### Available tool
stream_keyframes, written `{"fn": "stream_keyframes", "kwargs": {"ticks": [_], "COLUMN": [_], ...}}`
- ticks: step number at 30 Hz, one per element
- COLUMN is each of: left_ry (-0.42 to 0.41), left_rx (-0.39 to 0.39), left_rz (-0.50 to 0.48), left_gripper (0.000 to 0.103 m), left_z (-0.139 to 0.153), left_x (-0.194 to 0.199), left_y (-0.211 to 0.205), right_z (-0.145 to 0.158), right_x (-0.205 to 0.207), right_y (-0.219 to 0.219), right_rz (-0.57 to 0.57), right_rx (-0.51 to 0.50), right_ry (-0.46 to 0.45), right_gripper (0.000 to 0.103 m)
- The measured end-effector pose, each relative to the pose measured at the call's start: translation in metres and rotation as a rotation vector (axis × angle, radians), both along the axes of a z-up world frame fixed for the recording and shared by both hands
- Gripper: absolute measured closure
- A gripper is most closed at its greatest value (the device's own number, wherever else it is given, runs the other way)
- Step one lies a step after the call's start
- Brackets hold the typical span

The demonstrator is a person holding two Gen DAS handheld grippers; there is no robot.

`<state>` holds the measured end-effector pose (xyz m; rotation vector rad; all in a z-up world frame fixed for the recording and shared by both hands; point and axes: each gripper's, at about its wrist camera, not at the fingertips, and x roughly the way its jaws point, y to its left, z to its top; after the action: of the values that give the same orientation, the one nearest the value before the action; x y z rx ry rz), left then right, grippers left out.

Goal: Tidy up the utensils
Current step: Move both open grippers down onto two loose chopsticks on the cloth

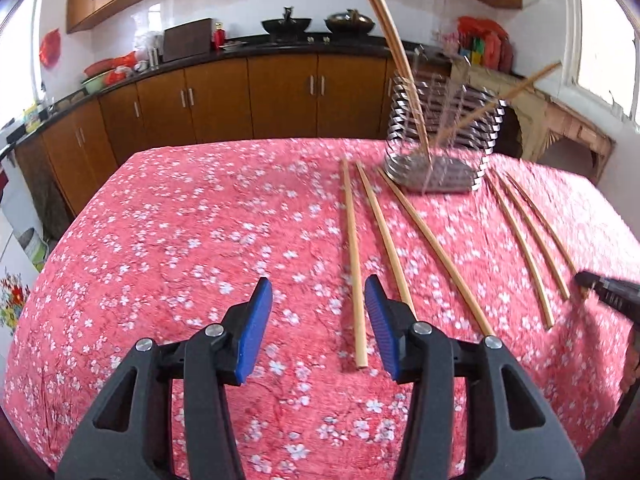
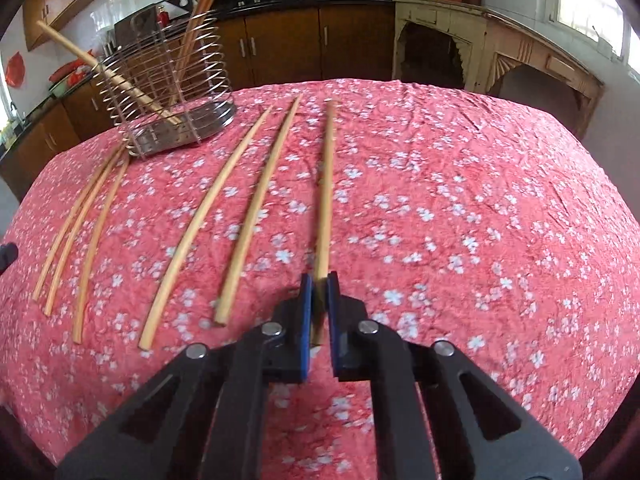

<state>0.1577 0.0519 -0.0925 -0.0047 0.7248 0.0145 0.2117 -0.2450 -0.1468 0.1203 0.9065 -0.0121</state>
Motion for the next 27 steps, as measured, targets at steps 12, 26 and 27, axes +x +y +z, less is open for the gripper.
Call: {"fn": "stream_keyframes", "kwargs": {"ticks": [12,26,27], "left_ry": [0.16,0.157,0.157], "left_rx": [0.025,0.014,0.008], "left_rz": [-0.026,0.108,0.106], "left_gripper": [0.09,0.095,0.093], "left_z": [-0.029,-0.029,-0.029], "left_x": [0.025,0.071,0.07], "left_y": [-0.02,0.054,0.055], "right_z": [0.001,-0.003,-0.004], "right_x": [0.032,0.058,0.058], "right_y": [-0.067,-0.1,-0.1], "right_rz": [-0.196,-0.26,-0.26], "right_rx": [0.039,-0.052,-0.055], "right_ry": [0.014,-0.021,-0.02], "right_gripper": [0.095,0.095,0.095]}}
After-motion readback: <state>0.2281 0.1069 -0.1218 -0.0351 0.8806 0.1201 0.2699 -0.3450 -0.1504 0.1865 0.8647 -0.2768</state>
